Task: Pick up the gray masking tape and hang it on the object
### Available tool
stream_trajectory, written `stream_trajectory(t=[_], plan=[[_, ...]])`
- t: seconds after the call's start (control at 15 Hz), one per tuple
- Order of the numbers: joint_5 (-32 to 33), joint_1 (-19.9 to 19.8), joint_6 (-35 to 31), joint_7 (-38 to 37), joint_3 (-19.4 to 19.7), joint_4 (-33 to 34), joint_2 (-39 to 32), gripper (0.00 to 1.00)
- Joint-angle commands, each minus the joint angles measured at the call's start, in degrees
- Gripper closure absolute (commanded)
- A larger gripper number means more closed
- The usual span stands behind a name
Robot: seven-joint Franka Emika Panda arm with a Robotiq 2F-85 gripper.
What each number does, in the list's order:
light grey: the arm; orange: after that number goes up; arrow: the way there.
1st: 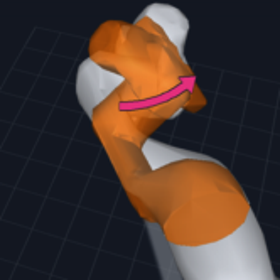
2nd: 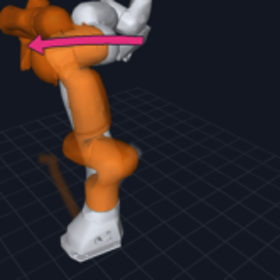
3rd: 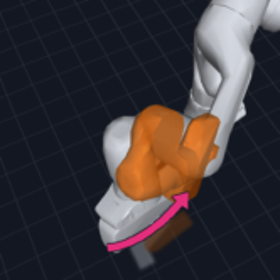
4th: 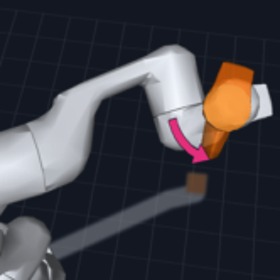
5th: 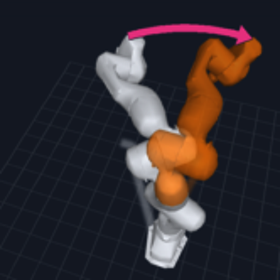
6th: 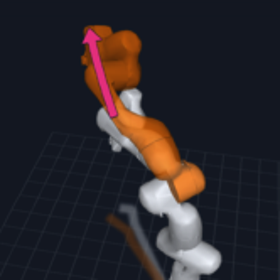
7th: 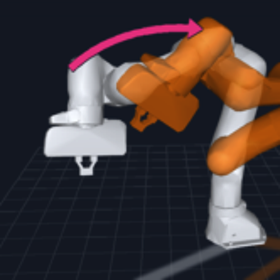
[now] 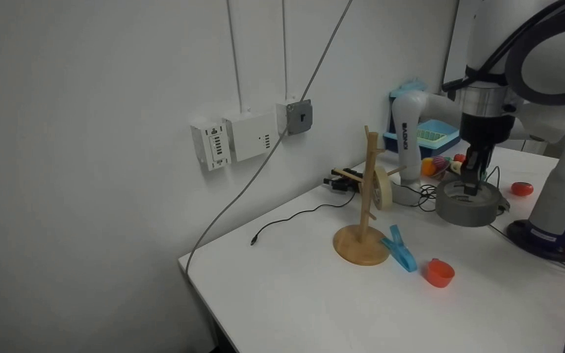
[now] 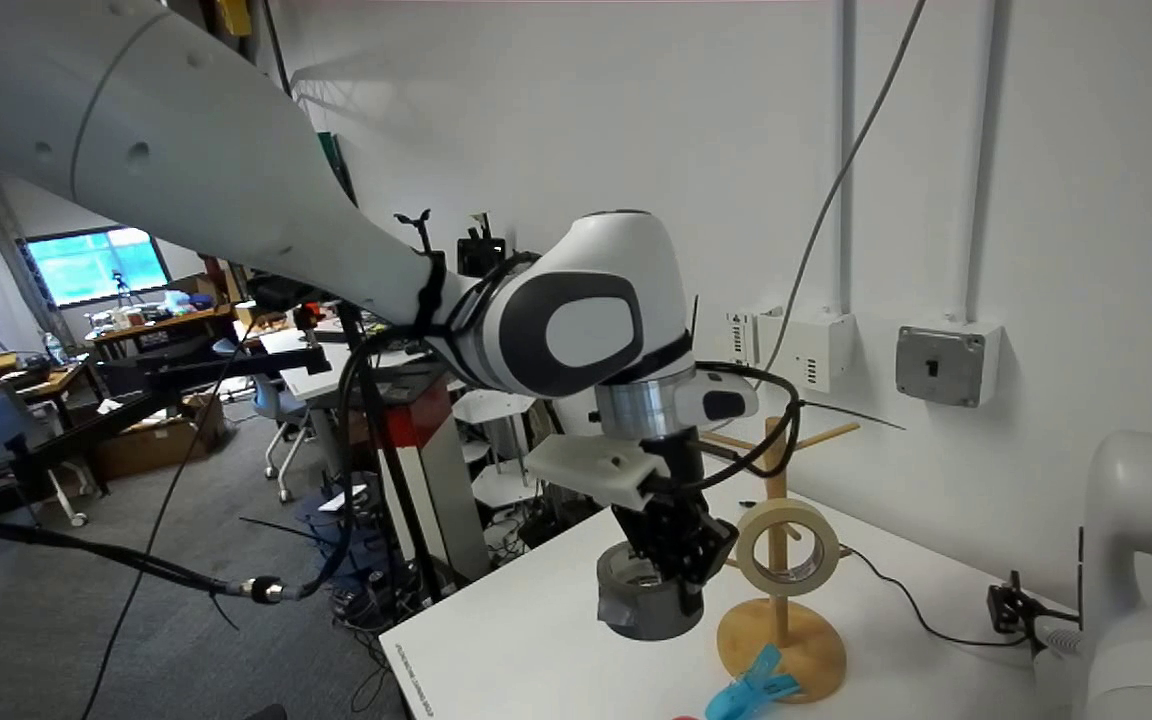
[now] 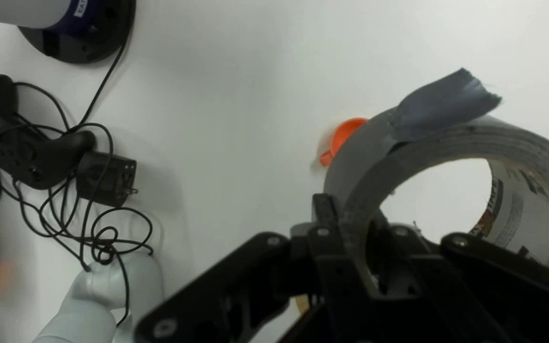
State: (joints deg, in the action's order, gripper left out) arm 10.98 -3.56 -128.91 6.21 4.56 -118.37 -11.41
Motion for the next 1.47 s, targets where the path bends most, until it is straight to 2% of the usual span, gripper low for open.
stream_trajectory(t=[0.0,0.33,0.4,1.0,1.4], plan=[[0.0,-0.3,0.1,0.0,-0.1,0.1,0.6,0.83],[0.0,-0.3,0.1,0.0,-0.1,-0.4,1.4,0.83],[0.0,-0.3,0.1,0.0,-0.1,-0.4,1.4,0.96],[3.4,-1.6,-4.2,-0.2,2.4,5.8,0.4,0.96],[0.8,-3.7,-10.9,0.6,3.2,7.4,-1.6,0.96]])
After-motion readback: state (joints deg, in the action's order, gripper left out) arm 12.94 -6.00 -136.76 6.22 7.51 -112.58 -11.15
